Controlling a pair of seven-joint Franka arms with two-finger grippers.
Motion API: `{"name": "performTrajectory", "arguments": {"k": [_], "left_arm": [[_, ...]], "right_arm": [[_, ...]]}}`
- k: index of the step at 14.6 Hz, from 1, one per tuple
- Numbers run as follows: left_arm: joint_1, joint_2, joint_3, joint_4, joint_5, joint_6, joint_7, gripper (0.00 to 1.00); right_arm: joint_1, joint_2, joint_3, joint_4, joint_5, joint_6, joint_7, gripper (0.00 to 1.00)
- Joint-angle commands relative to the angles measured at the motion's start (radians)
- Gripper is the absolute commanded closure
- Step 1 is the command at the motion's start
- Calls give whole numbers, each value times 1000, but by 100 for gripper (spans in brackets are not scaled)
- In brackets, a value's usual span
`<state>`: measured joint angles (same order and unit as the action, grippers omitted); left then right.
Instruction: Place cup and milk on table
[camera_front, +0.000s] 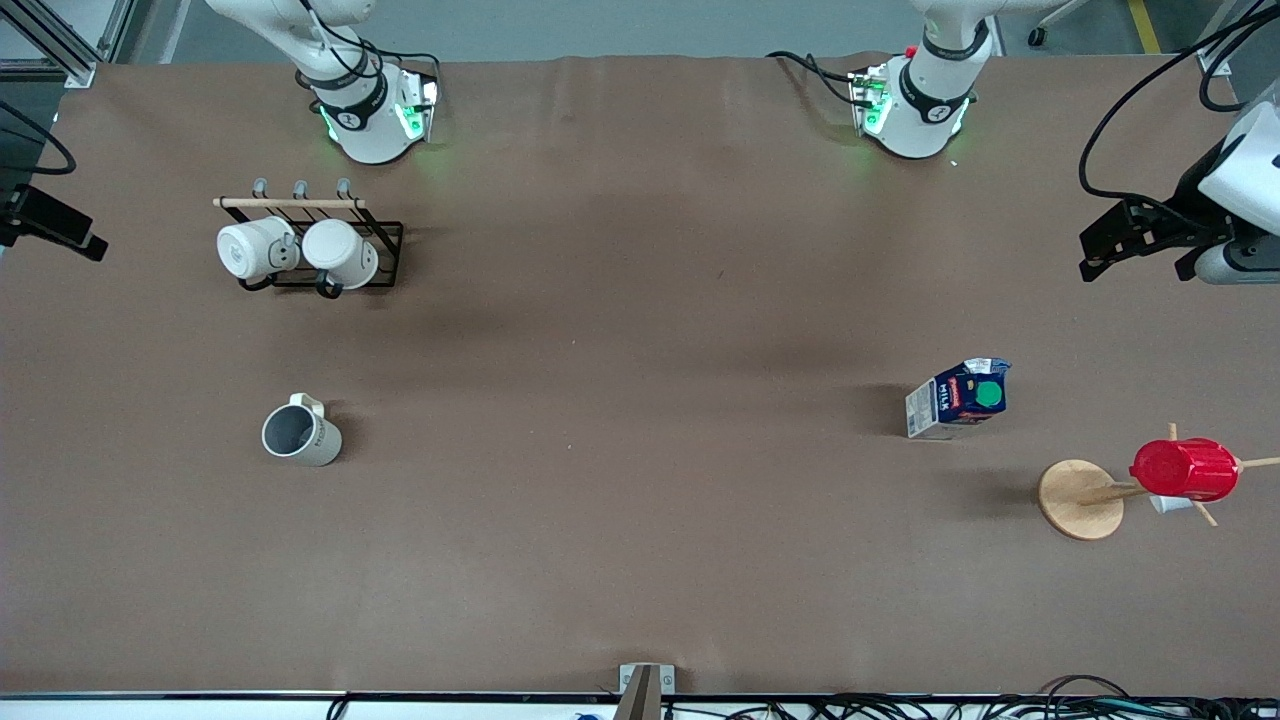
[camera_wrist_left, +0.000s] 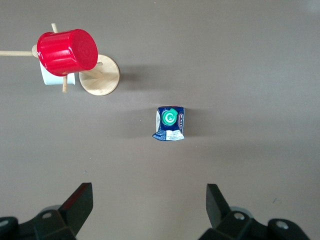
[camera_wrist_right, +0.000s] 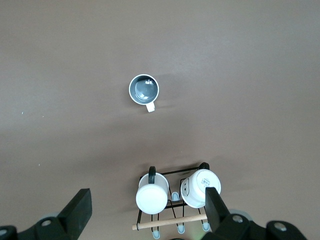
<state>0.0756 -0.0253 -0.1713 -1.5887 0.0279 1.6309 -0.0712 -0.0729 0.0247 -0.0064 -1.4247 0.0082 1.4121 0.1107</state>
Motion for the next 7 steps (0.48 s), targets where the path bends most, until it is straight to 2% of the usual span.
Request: {"name": "performTrajectory", "arguments": {"k": [1, 4, 7], "left_arm": [[1, 18, 1, 18, 20, -6, 17, 0], [-4, 37, 3, 25, 44, -5, 18, 0], [-14, 110, -5, 36, 70, 16, 19, 0]], "right_arm": [[-10, -15, 11, -11, 1, 4, 9, 0], [-10, -15, 11, -11, 1, 5, 9, 0], [-10, -14, 11, -13, 1, 2, 11, 0]]}}
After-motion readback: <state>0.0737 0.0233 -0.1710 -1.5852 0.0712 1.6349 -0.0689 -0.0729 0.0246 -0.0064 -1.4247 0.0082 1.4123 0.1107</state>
